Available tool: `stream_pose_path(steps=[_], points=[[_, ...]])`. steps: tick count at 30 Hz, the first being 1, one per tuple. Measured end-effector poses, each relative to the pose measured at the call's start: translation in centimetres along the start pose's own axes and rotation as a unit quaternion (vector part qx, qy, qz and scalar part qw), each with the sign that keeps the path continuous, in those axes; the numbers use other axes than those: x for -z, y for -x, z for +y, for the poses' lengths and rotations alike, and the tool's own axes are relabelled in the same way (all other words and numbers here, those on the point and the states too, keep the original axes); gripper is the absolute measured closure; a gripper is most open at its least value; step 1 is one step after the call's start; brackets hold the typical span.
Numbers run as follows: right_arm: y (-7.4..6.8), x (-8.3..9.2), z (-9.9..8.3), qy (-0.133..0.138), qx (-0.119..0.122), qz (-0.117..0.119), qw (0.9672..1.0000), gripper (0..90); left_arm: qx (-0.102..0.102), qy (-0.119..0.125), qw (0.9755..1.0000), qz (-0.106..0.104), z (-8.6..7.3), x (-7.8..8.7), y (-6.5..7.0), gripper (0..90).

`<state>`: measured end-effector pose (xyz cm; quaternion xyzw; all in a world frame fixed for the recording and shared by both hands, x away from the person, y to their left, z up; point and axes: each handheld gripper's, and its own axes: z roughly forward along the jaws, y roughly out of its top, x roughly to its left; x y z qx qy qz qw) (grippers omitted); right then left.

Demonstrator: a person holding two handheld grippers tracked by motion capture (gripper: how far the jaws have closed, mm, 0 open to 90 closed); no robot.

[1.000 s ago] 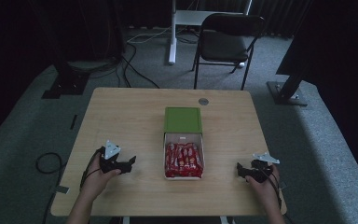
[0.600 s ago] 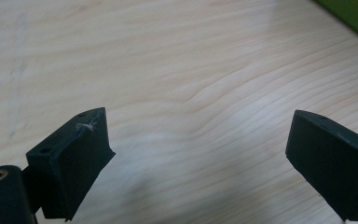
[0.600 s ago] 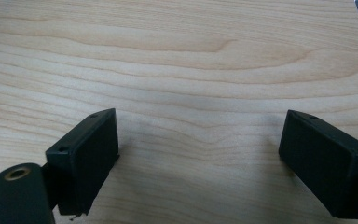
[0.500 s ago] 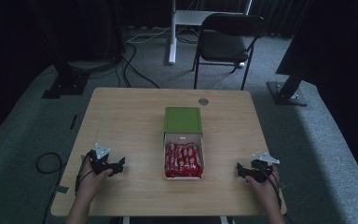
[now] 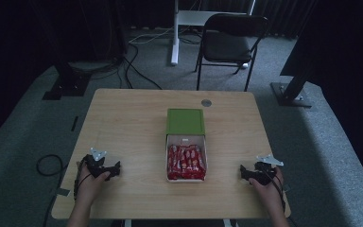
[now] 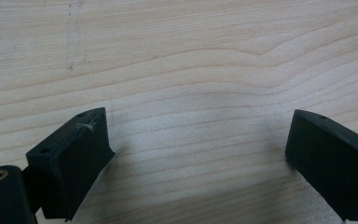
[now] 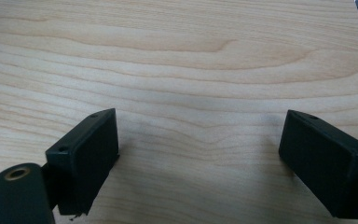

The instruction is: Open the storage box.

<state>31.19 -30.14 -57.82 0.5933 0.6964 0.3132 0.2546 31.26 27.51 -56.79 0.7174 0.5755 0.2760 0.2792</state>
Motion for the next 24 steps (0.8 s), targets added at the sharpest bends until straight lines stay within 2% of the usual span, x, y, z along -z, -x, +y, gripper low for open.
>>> stream_pose_path(steps=[1, 3, 24], points=[[0.00, 0.00, 0.00, 0.000, 0.000, 0.000, 1.0000, 11.2, 0.005, -0.002, 1.0000, -0.001, 0.01, -0.01, 0.00, 7.3], [0.00, 0.01, 0.00, 0.000, 0.000, 0.000, 1.0000, 11.2, 0.029, -0.007, 0.9995, -0.007, -0.02, -0.07, -0.14, 7.6], [-0.04, -0.01, 0.01, -0.001, 0.002, 0.002, 1.0000, 10.5, 0.030, -0.007, 0.9995, -0.007, -0.01, -0.13, -0.17, 7.0]])
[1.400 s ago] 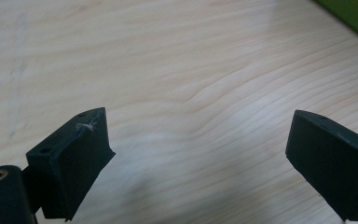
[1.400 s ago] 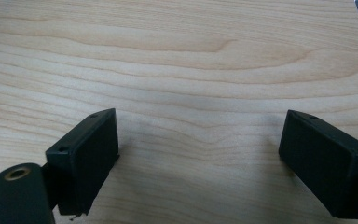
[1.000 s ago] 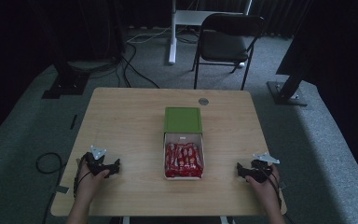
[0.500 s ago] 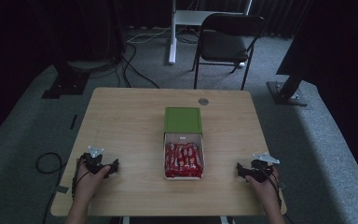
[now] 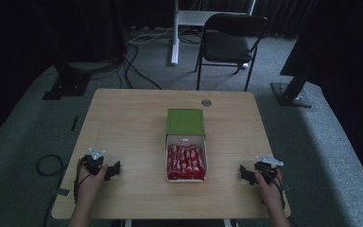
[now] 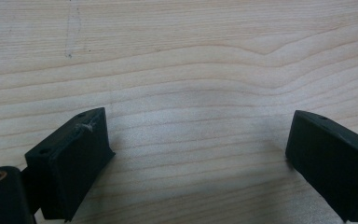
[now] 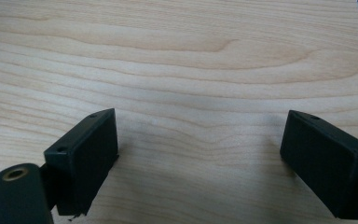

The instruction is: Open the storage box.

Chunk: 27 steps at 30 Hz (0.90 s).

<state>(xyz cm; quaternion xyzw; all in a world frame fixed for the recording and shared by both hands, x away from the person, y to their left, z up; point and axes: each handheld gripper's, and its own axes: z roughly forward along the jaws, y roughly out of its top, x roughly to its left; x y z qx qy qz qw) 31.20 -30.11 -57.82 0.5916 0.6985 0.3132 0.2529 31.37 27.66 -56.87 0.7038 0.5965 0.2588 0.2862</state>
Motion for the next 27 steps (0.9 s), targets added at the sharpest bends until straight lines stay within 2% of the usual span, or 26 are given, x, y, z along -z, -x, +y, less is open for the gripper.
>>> stream_pose_path(steps=[7, 12, 14, 16, 17, 20, 24, 27], points=[[-0.1, 0.0, 0.0, 0.000, 0.005, 0.005, 1.0000, 10.5, -0.001, -0.001, 1.0000, 0.000, 0.0, 0.0, 0.0, 6.9], [-0.2, 0.0, 0.0, 0.000, 0.022, 0.021, 0.9995, 10.5, -0.001, -0.001, 1.0000, 0.000, 0.0, 0.0, 0.0, 6.5], [-0.3, 0.0, 0.0, 0.000, 0.021, 0.020, 0.9996, 10.8, 0.000, -0.001, 1.0000, 0.000, 0.0, 0.0, 0.0, 6.5], [-0.2, 0.2, 0.2, -0.001, 0.008, 0.025, 0.9997, 12.7, 0.000, -0.001, 1.0000, 0.000, 0.0, 0.0, 0.0, 6.3], [-0.2, 0.3, 0.3, 0.005, -0.002, 0.028, 0.9996, 12.7, 0.000, -0.002, 1.0000, 0.001, 0.0, 0.0, 0.0, 6.0], [-0.3, 1.4, 1.1, 0.024, -0.005, 0.022, 0.9995, 12.4, 0.000, -0.002, 1.0000, 0.001, 0.1, -0.1, 0.0, 4.9], [-1.0, 3.6, 2.9, 0.066, -0.037, 0.050, 0.9959, 12.1, 0.000, -0.003, 1.0000, 0.000, 0.1, -0.1, 0.0, 4.4], [-1.6, 4.8, 3.8, 0.084, -0.042, 0.069, 0.9932, 12.0, 0.000, -0.003, 1.0000, 0.000, 0.1, -0.1, 0.0, 4.4]])
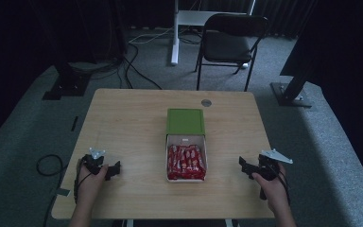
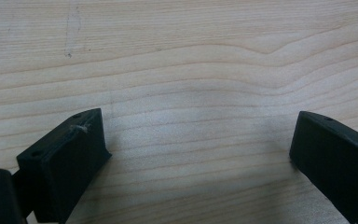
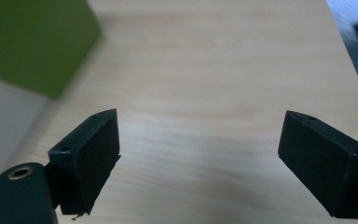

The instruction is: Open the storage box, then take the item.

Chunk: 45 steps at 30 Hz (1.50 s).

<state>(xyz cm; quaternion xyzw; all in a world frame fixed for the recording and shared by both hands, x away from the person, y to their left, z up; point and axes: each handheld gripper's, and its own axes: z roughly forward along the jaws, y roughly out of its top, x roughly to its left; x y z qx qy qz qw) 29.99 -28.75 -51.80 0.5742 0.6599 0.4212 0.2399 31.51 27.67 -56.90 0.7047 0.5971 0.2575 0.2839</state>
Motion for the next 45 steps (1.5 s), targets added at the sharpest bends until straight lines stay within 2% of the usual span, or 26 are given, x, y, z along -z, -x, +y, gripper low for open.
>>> stream_pose_path(steps=[1, 4, 6, 7, 9, 10, 11, 12, 13, 16, 17, 18, 19, 22, 23, 24, 25, 26, 29, 30, 33, 36, 41, 42, 45], points=[[0.0, 0.0, 0.0, 0.000, 0.000, 0.000, 1.0000, 12.0, 0.000, 0.000, 1.0000, 0.000, 0.0, 0.0, 0.0, 4.4], [-2.6, 1.9, 2.4, 0.039, -0.002, 0.045, 0.9982, 12.0, 0.000, -0.001, 1.0000, 0.000, 0.0, 0.0, 0.0, 4.4], [-3.1, 2.2, 2.8, 0.044, 0.004, 0.049, 0.9978, 12.0, 0.000, -0.001, 1.0000, 0.000, 0.0, 0.0, 0.0, 4.4], [-4.1, 2.6, 3.3, 0.054, 0.008, 0.061, 0.9967, 11.8, 0.000, -0.001, 1.0000, 0.000, 0.0, 0.0, 0.0, 4.4], [-4.7, 2.8, 3.5, 0.056, 0.014, 0.065, 0.9962, 11.8, 0.001, -0.001, 1.0000, 0.000, 0.0, 0.0, 0.0, 4.3], [-5.7, 2.9, 3.9, 0.061, 0.024, 0.070, 0.9954, 11.8, 0.001, -0.001, 1.0000, 0.000, 0.0, 0.0, 0.0, 4.2], [-5.7, 2.9, 3.9, 0.061, 0.024, 0.070, 0.9954, 11.8, 0.001, -0.001, 1.0000, 0.000, 0.0, 0.0, 0.0, 4.2], [-6.5, 2.8, 4.1, 0.061, 0.031, 0.081, 0.9944, 12.1, 0.001, -0.001, 1.0000, 0.000, 0.0, 0.0, 0.0, 4.2], [-6.5, 2.8, 4.1, 0.061, 0.031, 0.081, 0.9944, 12.1, 0.001, -0.001, 1.0000, 0.000, 0.0, 0.0, 0.0, 4.2], [-8.2, 2.3, 4.4, 0.054, 0.044, 0.100, 0.9926, 12.8, 0.001, -0.001, 1.0000, 0.000, 0.0, 0.0, 0.0, 4.2], [-8.2, 2.3, 4.4, 0.054, 0.044, 0.100, 0.9926, 12.8, 0.001, -0.001, 1.0000, 0.000, 0.0, 0.0, 0.0, 4.2], [-9.0, 2.1, 4.5, 0.052, 0.049, 0.111, 0.9912, 12.8, 0.001, -0.001, 1.0000, 0.000, 0.0, 0.0, 0.0, 4.2], [-9.0, 2.1, 4.5, 0.052, 0.049, 0.111, 0.9912, 12.8, 0.001, -0.001, 1.0000, 0.000, 0.0, 0.0, 0.0, 4.2], [-10.5, 1.8, 4.9, 0.050, 0.060, 0.132, 0.9882, 12.8, 0.001, -0.001, 1.0000, 0.000, 0.0, 0.0, 0.0, 4.2], [-10.5, 1.8, 4.9, 0.050, 0.060, 0.132, 0.9882, 12.8, 0.001, -0.001, 1.0000, 0.000, 0.0, 0.0, 0.0, 4.2], [-11.4, 1.5, 5.0, 0.046, 0.067, 0.142, 0.9865, 12.7, 0.001, -0.001, 1.0000, 0.000, 0.0, 0.0, 0.0, 4.2], [-11.4, 1.5, 5.0, 0.046, 0.067, 0.142, 0.9865, 12.7, 0.001, -0.001, 1.0000, 0.000, 0.0, 0.0, 0.0, 4.2], [-12.1, 1.1, 5.1, 0.041, 0.073, 0.149, 0.9853, 12.7, 0.001, -0.001, 1.0000, 0.000, 0.0, 0.0, 0.0, 4.2], [-12.8, 0.8, 5.1, 0.034, 0.080, 0.158, 0.9835, 13.3, 0.001, -0.001, 1.0000, 0.000, 0.0, 0.0, 0.0, 4.2], [-13.6, 0.4, 5.0, 0.026, 0.090, 0.165, 0.9819, 14.0, 0.001, -0.001, 1.0000, 0.000, 0.0, 0.0, 0.0, 4.2], [-14.3, 0.1, 4.9, 0.020, 0.101, 0.166, 0.9806, 18.8, 0.001, -0.001, 1.0000, 0.000, 0.0, 0.0, 0.0, 4.2], [-15.5, -0.7, 4.6, -0.005, 0.110, 0.173, 0.9787, 26.0, 0.001, -0.001, 1.0000, 0.000, 0.0, 0.0, 0.0, 4.2], [-16.6, -1.1, 4.3, -0.007, 0.114, 0.177, 0.9777, 26.9, 0.001, -0.001, 1.0000, 0.000, 0.0, 0.0, 0.0, 4.2], [-17.3, -1.3, 4.1, -0.005, 0.127, 0.168, 0.9775, 26.9, 0.001, -0.001, 1.0000, 0.000, 0.0, 0.0, 0.0, 4.2], [-17.6, -1.5, 4.0, -0.007, 0.129, 0.168, 0.9772, 26.9, 0.001, -0.001, 1.0000, 0.000, 0.0, 0.0, 0.0, 4.2]])
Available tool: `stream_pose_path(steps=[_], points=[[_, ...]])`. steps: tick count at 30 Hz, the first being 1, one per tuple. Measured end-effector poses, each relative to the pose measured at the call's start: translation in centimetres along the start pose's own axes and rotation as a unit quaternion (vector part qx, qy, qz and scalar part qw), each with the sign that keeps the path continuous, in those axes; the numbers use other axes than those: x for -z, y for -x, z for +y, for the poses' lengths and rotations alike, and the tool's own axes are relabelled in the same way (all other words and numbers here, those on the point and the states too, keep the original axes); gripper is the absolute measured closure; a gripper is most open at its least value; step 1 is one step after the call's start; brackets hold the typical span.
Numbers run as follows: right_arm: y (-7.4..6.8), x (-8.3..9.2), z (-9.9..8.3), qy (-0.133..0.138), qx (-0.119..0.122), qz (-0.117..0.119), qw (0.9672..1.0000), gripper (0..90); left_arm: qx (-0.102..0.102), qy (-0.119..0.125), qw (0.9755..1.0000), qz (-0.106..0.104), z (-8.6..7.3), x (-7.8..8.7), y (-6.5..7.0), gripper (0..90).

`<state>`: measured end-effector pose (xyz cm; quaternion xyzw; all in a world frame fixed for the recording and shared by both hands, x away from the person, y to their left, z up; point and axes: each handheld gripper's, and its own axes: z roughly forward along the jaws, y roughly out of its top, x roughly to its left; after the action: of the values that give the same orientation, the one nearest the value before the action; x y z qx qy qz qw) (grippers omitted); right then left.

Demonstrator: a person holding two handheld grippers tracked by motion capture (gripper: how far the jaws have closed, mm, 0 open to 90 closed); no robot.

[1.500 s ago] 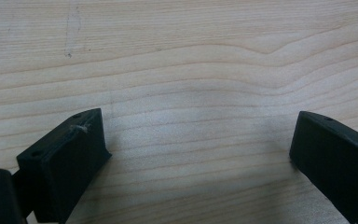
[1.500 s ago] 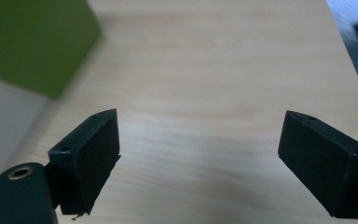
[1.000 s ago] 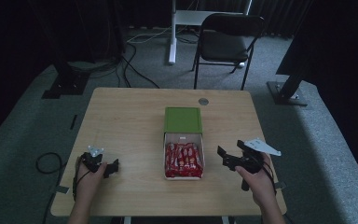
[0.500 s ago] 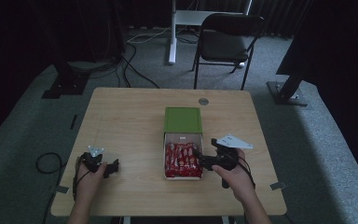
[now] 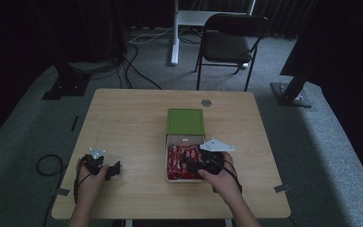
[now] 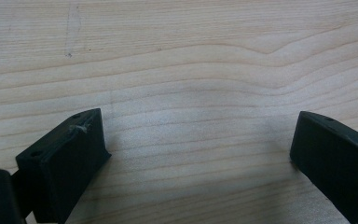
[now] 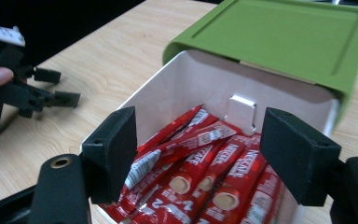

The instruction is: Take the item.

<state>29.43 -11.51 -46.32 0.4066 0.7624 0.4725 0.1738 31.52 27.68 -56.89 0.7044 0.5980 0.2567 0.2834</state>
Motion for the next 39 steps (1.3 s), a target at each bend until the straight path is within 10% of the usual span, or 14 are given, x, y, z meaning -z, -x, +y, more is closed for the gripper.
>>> stream_pose_path(steps=[23, 31, 39], points=[[-2.4, -4.2, -1.6, -0.063, -0.016, -0.030, 0.9975, 47.2, 0.000, 0.000, 1.0000, 0.000, 0.0, 0.0, 0.0, 4.2], [-2.2, -5.3, -2.6, -0.082, -0.071, -0.012, 0.9941, 52.0, 0.000, 0.001, 1.0000, 0.000, 0.0, 0.0, 0.0, 4.2], [-1.8, -5.1, -2.5, -0.089, -0.079, -0.021, 0.9927, 73.6, 0.000, 0.000, 1.0000, 0.000, 0.0, 0.0, 0.0, 4.2]])
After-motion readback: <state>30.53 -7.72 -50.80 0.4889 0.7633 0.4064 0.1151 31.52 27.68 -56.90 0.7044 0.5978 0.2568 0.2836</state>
